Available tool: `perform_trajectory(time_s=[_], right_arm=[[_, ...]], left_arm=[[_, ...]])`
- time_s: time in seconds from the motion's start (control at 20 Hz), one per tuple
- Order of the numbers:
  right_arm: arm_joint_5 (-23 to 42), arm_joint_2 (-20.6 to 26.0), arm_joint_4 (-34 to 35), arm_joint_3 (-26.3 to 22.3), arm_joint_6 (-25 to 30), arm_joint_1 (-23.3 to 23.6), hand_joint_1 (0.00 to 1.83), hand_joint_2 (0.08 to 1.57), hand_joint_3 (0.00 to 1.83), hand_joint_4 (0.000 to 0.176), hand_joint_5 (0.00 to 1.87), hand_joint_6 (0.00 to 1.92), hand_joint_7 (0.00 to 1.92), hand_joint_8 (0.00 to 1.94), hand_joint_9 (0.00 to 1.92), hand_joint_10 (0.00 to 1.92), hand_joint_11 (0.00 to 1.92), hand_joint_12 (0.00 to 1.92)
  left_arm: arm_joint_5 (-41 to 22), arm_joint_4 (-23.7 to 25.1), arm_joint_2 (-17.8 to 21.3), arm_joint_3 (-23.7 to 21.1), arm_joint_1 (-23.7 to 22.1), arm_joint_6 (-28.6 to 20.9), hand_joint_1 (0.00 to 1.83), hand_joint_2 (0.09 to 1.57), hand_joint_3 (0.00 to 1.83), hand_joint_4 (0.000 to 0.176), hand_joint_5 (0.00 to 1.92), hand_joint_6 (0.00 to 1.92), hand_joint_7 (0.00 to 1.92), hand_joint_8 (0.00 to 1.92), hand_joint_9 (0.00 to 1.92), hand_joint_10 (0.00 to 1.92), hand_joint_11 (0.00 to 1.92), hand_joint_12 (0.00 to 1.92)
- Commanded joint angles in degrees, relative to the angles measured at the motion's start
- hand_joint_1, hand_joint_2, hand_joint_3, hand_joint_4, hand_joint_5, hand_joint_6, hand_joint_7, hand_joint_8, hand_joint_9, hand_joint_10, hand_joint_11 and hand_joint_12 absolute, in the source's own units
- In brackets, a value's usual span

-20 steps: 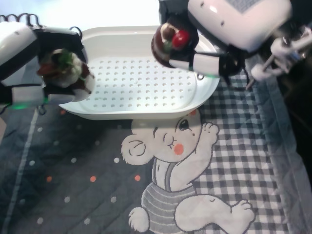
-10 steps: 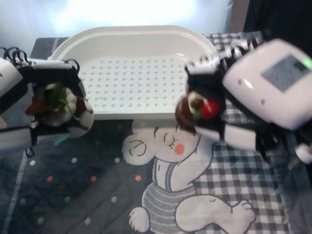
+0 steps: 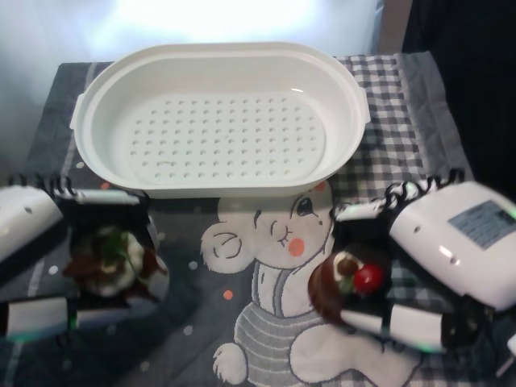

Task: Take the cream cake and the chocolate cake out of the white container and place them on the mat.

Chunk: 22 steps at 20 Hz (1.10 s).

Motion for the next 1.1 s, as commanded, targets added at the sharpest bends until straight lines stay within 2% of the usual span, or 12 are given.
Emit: perform_trajectory(time_s=[0.0, 0.15, 0.3, 0.35, 0.4, 0.5, 0.6, 0.75, 0.85, 0.9, 0.95, 1.05], right_arm=[[7.11, -0.23, -1.76, -0.24, 0.24, 0.07, 1.25, 1.16, 0.00, 0.000, 0.94, 0.83, 0.88, 1.44, 0.76, 1.60, 0.70, 1.91], [6.70, -0.68, -1.38, -0.50, 0.26, -0.49, 1.26, 1.09, 0.00, 0.000, 1.11, 0.68, 0.99, 1.17, 0.80, 1.46, 0.67, 1.81], [6.60, -0.68, -1.41, -0.59, 0.26, -0.50, 1.17, 1.12, 0.01, 0.000, 0.96, 1.02, 0.83, 1.08, 0.67, 1.31, 0.44, 1.73], [6.60, -0.67, -1.41, -0.59, 0.26, -0.50, 1.05, 1.05, 0.00, 0.000, 0.60, 0.83, 0.60, 0.97, 0.52, 1.22, 0.30, 1.68], [6.58, -0.67, -1.41, -0.59, 0.26, -0.50, 0.98, 1.04, 0.00, 0.000, 0.54, 0.72, 0.54, 0.89, 0.46, 1.16, 0.23, 1.65], [6.56, -0.67, -1.38, -0.63, 0.27, -0.50, 0.77, 0.99, 0.00, 0.000, 0.48, 0.44, 0.46, 0.65, 0.35, 0.98, 0.12, 1.58], [6.57, -0.64, -1.33, -0.64, 0.27, -0.50, 0.72, 0.96, 0.00, 0.000, 0.47, 0.35, 0.46, 0.55, 0.34, 0.94, 0.13, 1.55], [6.65, -0.34, -1.33, -0.70, 0.27, -0.50, 0.66, 0.90, 0.00, 0.000, 0.50, 0.17, 0.50, 0.40, 0.32, 0.95, 0.11, 1.56], [6.86, -0.19, -1.32, -0.70, 0.27, -0.50, 0.64, 0.89, 0.00, 0.000, 0.53, 0.15, 0.52, 0.40, 0.31, 1.00, 0.09, 1.61], [7.05, -0.04, -1.32, -0.69, 0.27, -0.50, 0.64, 0.90, 0.00, 0.000, 0.53, 0.15, 0.52, 0.42, 0.30, 1.04, 0.07, 1.62], [7.65, 0.24, -1.33, -0.69, 0.27, -0.49, 0.63, 0.90, 0.00, 0.000, 0.54, 0.15, 0.52, 0.44, 0.30, 1.04, 0.08, 1.61], [9.70, 1.14, -1.28, -0.69, 0.27, -0.49, 0.62, 0.91, 0.00, 0.000, 0.57, 0.15, 0.56, 0.45, 0.39, 0.92, 0.15, 1.49]], left_arm=[[-5.77, 1.06, -0.49, 0.27, 0.00, -1.04, 1.33, 1.24, 0.00, 0.000, 0.65, 1.24, 0.75, 1.36, 0.72, 1.62, 0.55, 1.64], [-4.92, 0.73, -1.58, 0.76, 0.93, -3.09, 1.33, 1.24, 0.00, 0.000, 0.63, 1.26, 0.75, 1.36, 0.74, 1.59, 0.60, 1.62], [-4.67, 0.24, -1.94, 1.25, 1.08, -3.89, 1.17, 1.26, 0.00, 0.000, 0.65, 1.36, 0.78, 1.38, 0.59, 1.28, 0.38, 1.65], [-4.66, 0.03, -2.07, 1.60, 1.25, -4.54, 0.89, 1.18, 0.00, 0.000, 0.63, 0.73, 0.67, 0.55, 0.49, 0.85, 0.23, 1.46], [-4.66, -0.14, -2.22, 1.97, 1.46, -5.46, 0.85, 1.16, 0.00, 0.000, 0.68, 0.40, 0.72, 0.29, 0.51, 0.66, 0.19, 1.40], [-4.66, -0.63, -2.39, 2.13, 1.74, -5.79, 0.77, 1.08, 0.00, 0.000, 0.70, 0.09, 0.71, 0.05, 0.53, 0.38, 0.15, 1.28], [-4.93, -0.99, -2.43, 2.10, 2.00, -5.81, 0.76, 1.02, 0.00, 0.000, 0.65, 0.03, 0.67, 0.01, 0.53, 0.26, 0.13, 1.23], [-6.77, -2.14, -2.37, 2.06, 2.84, -6.10, 0.72, 0.90, 0.00, 0.052, 0.50, 0.00, 0.54, 0.00, 0.51, 0.05, 0.02, 1.19], [-8.43, -3.00, -2.22, 1.90, 3.69, -6.32, 0.70, 0.89, 0.00, 0.053, 0.48, 0.00, 0.53, 0.00, 0.51, 0.04, 0.00, 1.20], [-9.58, -3.42, -2.06, 1.84, 4.17, -6.53, 0.63, 0.88, 0.00, 0.079, 0.48, 0.00, 0.52, 0.00, 0.49, 0.03, 0.00, 1.21], [-11.01, -3.94, -1.74, 1.80, 4.60, -6.65, 0.61, 0.87, 0.00, 0.081, 0.50, 0.01, 0.52, 0.00, 0.48, 0.02, 0.00, 1.21], [-12.86, -4.53, -1.15, 1.80, 4.72, -6.65, 0.53, 0.90, 0.00, 0.043, 0.50, 0.00, 0.54, 0.01, 0.49, 0.02, 0.00, 1.12]])
